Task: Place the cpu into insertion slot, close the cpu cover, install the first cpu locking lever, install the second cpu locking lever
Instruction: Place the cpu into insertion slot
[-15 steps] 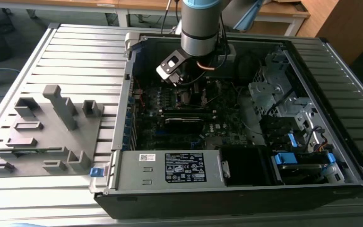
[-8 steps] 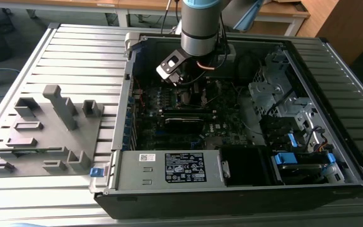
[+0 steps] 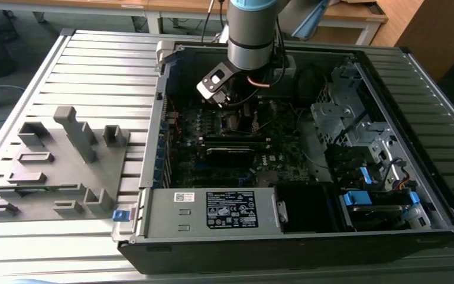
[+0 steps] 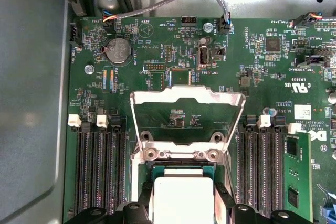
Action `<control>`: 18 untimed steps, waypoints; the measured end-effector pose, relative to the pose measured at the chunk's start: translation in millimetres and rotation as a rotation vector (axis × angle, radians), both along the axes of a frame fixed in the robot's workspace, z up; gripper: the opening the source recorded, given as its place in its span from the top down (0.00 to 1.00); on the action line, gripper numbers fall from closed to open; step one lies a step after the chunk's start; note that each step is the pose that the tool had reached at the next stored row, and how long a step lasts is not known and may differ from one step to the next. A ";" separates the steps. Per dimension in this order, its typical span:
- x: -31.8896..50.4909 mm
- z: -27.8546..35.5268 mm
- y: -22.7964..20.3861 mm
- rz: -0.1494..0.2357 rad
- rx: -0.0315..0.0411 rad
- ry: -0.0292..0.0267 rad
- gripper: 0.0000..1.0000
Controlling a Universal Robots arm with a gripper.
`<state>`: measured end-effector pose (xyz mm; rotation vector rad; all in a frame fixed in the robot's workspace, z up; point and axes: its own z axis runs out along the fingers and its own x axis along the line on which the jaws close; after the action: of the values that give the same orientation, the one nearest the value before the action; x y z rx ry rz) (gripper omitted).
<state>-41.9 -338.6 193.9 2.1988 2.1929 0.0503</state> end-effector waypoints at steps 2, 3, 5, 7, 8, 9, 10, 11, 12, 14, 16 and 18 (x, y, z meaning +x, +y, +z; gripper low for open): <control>0.0 0.0 0.0 0.000 0.0000 0.0000 0.46; 0.1 0.0 0.0 0.000 -0.0001 0.0000 0.46; 0.1 0.0 0.0 0.000 -0.0001 0.0000 0.46; 0.1 0.0 0.1 0.000 -0.0001 0.0000 0.46; 0.1 0.0 0.2 0.000 -0.0001 0.0000 0.46; 0.0 0.0 0.2 0.000 0.0000 -0.0001 0.46; -0.1 0.0 0.4 0.000 -0.0001 0.0000 0.46; -0.3 0.0 0.7 0.000 -0.0001 0.0000 0.46; -0.5 0.0 0.9 0.000 0.0000 0.0000 0.46; -0.5 0.0 1.0 0.000 0.0000 0.0000 0.46; -0.5 0.0 1.1 0.000 0.0000 0.0000 0.46; -0.6 0.0 1.1 -0.001 0.0000 0.0000 0.46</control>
<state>-42.4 -337.4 193.9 2.2002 2.1915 0.0502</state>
